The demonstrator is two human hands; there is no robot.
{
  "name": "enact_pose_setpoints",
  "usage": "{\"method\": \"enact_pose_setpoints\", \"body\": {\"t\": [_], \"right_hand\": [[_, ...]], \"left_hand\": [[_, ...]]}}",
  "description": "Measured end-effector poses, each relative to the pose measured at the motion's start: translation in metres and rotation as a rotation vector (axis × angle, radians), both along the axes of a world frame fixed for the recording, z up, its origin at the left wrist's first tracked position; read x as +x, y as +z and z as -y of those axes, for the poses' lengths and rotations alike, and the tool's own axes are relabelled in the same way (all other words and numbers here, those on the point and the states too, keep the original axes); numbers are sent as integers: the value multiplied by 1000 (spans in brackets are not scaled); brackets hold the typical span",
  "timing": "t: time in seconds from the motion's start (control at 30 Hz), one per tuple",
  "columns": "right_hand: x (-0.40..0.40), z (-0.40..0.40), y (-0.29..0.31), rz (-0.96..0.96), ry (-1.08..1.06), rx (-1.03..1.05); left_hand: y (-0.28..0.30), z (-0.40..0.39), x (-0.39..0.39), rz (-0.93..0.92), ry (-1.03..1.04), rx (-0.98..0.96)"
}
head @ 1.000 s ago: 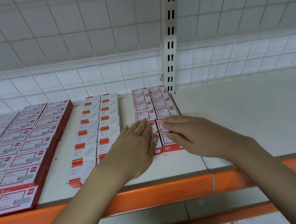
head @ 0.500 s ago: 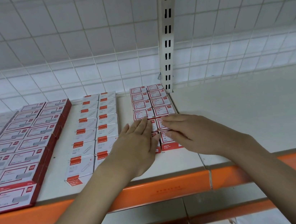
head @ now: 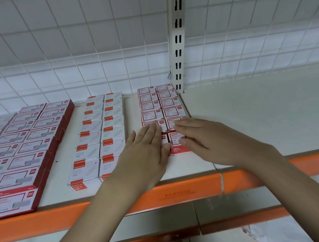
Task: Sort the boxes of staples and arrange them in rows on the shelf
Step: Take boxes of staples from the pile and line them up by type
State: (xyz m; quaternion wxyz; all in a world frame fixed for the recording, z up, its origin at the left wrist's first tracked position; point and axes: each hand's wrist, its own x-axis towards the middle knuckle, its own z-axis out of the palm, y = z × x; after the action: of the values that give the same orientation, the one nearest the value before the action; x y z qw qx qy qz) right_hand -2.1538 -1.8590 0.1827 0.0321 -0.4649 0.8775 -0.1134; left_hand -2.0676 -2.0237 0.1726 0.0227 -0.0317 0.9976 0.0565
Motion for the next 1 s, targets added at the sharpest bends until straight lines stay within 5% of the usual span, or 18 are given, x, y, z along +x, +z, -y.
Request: {"method": "enact_pose_setpoints", "body": {"t": [1.0], "right_hand": [[19,-11,-6,-31,46,-17]], "left_hand": [[2,-13,33,-47,-4,-77]]}}
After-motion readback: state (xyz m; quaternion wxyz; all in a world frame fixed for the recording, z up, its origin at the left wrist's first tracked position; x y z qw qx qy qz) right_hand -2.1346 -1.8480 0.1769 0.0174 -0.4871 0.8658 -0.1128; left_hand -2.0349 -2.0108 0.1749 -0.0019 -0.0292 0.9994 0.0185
